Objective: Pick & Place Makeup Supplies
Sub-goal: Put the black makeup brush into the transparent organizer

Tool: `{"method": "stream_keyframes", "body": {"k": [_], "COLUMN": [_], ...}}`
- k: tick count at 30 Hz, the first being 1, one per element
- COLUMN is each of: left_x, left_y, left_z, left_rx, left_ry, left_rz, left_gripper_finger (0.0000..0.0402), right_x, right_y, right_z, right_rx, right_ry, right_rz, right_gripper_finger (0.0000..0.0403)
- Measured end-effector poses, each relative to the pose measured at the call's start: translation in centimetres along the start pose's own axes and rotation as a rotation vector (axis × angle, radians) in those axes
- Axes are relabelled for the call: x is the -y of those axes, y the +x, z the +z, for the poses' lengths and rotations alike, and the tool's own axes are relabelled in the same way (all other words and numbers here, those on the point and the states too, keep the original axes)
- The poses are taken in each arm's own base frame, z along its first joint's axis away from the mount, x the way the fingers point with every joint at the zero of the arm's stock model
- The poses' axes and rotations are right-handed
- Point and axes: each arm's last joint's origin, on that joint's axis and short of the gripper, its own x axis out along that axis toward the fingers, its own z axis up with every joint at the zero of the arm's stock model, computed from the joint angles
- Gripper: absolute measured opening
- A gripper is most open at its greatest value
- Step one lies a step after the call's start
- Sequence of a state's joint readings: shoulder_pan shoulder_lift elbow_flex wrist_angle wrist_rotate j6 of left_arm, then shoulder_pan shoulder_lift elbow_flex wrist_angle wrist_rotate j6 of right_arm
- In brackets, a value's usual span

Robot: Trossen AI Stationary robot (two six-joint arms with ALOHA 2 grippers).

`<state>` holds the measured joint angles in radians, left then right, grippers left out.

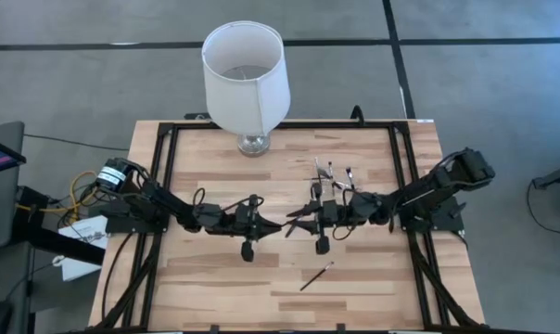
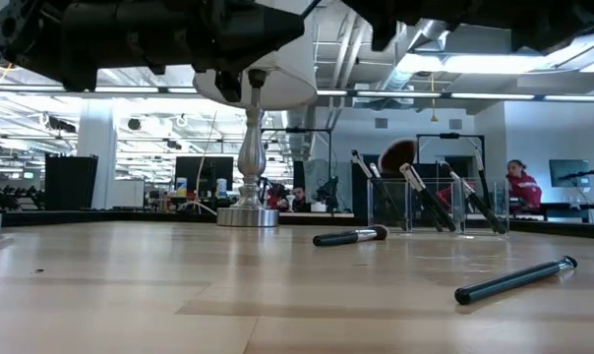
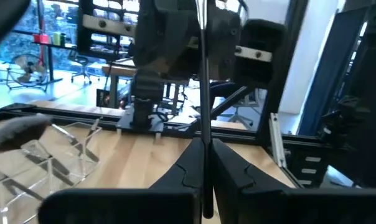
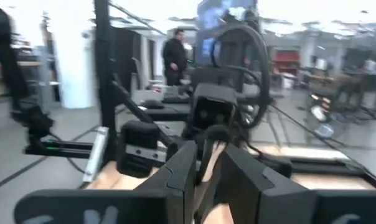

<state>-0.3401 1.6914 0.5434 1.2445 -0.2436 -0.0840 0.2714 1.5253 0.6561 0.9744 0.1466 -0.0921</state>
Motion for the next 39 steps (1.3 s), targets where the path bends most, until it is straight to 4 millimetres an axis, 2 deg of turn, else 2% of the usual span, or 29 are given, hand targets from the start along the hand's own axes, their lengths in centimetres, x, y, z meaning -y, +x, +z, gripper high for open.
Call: {"method": "stream_keyframes", "body": {"k": [6, 12, 20, 23, 27, 29, 33, 36, 39], "left_x": [0.0, 0.0, 0.0, 0.0, -0.1, -0.3, -0.6, -0.7, -0.7], "left_y": [0.0, 0.0, 0.0, 0.0, -0.1, -0.1, -0.3, -0.3, -0.3], "left_z": [0.1, 0.1, -0.3, -0.6, -1.0, -1.2, -1.8, -1.9, -1.9], "left_rx": [0.003, 0.003, -0.037, -0.063, -0.105, -0.124, -0.171, -0.185, -0.184], "left_ry": [0.001, 0.001, -0.002, -0.021, -0.028, -0.019, -0.018, -0.012, -0.012], "left_rz": [-0.002, -0.002, 0.001, 0.001, 0.030, 0.074, 0.174, 0.183, 0.182], "left_gripper_finger": [0.0013, 0.0016, 0.0044, 0.0060, 0.0083, 0.0094, 0.0110, 0.0118, 0.0121], "right_x": [0.0, 0.0, -0.4, -0.8, -1.3, -1.4, -1.1, 0.0, 1.6], "right_y": [-0.2, -0.2, -0.3, -0.2, -0.4, -0.8, -2.3, -3.9, -5.9], "right_z": [0.7, 0.7, 0.6, 0.2, 0.0, 0.9, 4.2, 6.3, 7.1], "right_rx": [0.022, 0.024, 0.012, -0.057, -0.253, -0.364, -0.539, -0.636, -0.663], "right_ry": [0.017, 0.017, 0.024, 0.074, 0.043, 0.028, 0.013, 0.017, 0.041], "right_rz": [0.019, 0.017, 0.026, -0.005, -0.043, -0.083, -0.238, -0.423, -0.668], "right_gripper_finger": [0.0055, 0.0009, 0.0007, 0.0007, 0.0005, 0.0008, 0.0008, 0.0007, 0.0006]}}
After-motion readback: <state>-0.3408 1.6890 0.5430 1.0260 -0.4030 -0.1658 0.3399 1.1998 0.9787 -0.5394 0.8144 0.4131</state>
